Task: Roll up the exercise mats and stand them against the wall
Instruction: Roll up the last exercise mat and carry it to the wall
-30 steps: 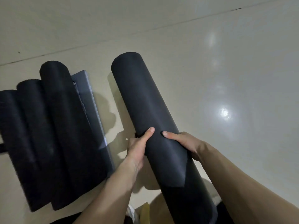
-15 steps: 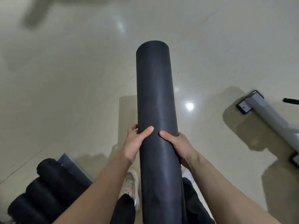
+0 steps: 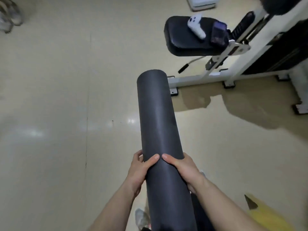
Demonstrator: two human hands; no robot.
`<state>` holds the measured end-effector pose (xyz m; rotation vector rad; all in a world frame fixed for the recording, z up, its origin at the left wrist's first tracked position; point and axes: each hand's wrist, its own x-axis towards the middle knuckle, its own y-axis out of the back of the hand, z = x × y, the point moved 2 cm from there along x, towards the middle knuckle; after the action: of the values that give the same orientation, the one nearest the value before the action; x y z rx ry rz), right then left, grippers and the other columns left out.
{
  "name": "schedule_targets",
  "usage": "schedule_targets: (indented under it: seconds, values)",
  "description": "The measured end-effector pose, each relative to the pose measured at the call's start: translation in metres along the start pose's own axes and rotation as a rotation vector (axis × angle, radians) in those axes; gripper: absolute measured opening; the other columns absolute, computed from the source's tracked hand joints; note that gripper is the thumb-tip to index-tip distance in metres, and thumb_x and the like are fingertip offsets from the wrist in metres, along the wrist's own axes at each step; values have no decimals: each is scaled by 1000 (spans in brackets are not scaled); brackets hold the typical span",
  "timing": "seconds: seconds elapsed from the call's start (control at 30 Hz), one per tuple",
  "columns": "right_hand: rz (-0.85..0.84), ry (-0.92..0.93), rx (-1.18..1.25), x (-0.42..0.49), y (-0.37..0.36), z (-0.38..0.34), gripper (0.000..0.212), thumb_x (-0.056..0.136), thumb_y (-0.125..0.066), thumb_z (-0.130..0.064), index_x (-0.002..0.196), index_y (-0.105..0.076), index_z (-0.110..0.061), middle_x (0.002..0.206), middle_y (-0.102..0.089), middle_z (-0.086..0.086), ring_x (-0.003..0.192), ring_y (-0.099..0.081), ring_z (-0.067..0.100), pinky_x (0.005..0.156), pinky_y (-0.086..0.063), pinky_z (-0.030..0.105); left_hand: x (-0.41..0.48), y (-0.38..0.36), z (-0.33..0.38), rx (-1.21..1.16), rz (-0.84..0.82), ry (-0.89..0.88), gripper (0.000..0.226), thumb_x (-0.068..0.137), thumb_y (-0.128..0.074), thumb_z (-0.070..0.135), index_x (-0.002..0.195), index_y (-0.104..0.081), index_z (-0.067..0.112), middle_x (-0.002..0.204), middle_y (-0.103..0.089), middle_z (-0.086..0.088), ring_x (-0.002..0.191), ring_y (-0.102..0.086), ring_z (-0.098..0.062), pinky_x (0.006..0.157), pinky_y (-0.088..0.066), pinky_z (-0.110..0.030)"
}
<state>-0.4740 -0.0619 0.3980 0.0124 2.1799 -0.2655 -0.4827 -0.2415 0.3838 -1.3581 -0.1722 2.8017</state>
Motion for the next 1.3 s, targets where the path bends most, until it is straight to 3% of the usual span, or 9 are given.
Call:
schedule_targets:
  seconds: [0.1, 0.23, 0.33, 0.4, 0.57, 0.73, 0.83, 1.07, 1.3]
  values:
    - [139, 1, 156, -10, 41, 29, 73, 59, -97, -41, 122, -70, -15, 107, -80, 6, 97, -78, 28, 94, -60, 51, 11, -40, -14, 162, -81, 61, 93, 60, -90, 48, 138, -46, 23, 127, -69, 5, 106, -72, -12, 98, -56, -43]
    - [319, 1, 351, -22, 112, 62, 69, 61, -98, -38, 119, -70, -15, 102, -81, 4, 92, -79, 25, 91, -62, 47, 33, -116, -38, 358, -196, 115, 89, 58, -91, 54, 133, -52, 27, 129, -67, 4, 108, -71, -15, 97, -57, -43]
    - [438, 11, 483, -24, 173, 81, 86, 48, -100, -48, 122, -68, -16, 104, -81, 3, 91, -79, 25, 88, -62, 47, 52, -187, -55, 470, -297, 134, 85, 61, -91, 53, 132, -55, 24, 128, -68, 3, 108, -72, -17, 97, -57, -44]
    - [524, 19, 555, -24, 215, 87, 85, 47, -99, -49, 120, -69, -17, 100, -81, 1, 88, -79, 23, 84, -63, 44, 65, -239, -62, 537, -361, 143, 82, 63, -90, 51, 131, -56, 21, 126, -70, 1, 107, -73, -19, 97, -57, -45]
    - [673, 54, 725, -17, 326, 80, 91, 41, -98, -55, 117, -67, -16, 101, -81, -1, 86, -79, 19, 83, -64, 42, 99, -372, -67, 693, -483, 136, 92, 57, -91, 54, 134, -54, 19, 125, -70, -2, 105, -73, -20, 96, -57, -44]
    - [783, 94, 826, -1, 435, 64, 69, 59, -98, -47, 112, -67, -17, 101, -80, -1, 85, -79, 17, 83, -64, 42, 139, -504, -68, 884, -600, 55, 81, 64, -85, 58, 129, -58, 18, 119, -73, 3, 99, -74, -12, 82, -58, -31]
    - [877, 121, 870, 20, 502, 56, 66, 59, -98, -49, 110, -69, -18, 98, -80, -3, 84, -78, 15, 83, -64, 41, 170, -580, -78, 949, -665, 14, 74, 71, -86, 53, 127, -58, 14, 118, -73, 0, 99, -74, -13, 78, -58, -26]
    - [1118, 61, 970, 95, 650, 31, 97, 38, -78, -82, 112, -72, -19, 102, -77, -3, 91, -75, 19, 90, -61, 40, 275, -743, -108, 1027, -845, 44, 56, 81, -82, 42, 126, -64, 14, 115, -76, 1, 103, -74, -17, 89, -57, -32]
    - [1205, 74, 1127, 211, 769, 40, 88, 44, -80, -79, 108, -72, -20, 100, -78, -4, 90, -76, 19, 89, -61, 40, 401, -857, -158, 1089, -920, -28, 60, 83, -81, 41, 133, -62, 14, 119, -74, -1, 103, -74, -16, 94, -58, -36]
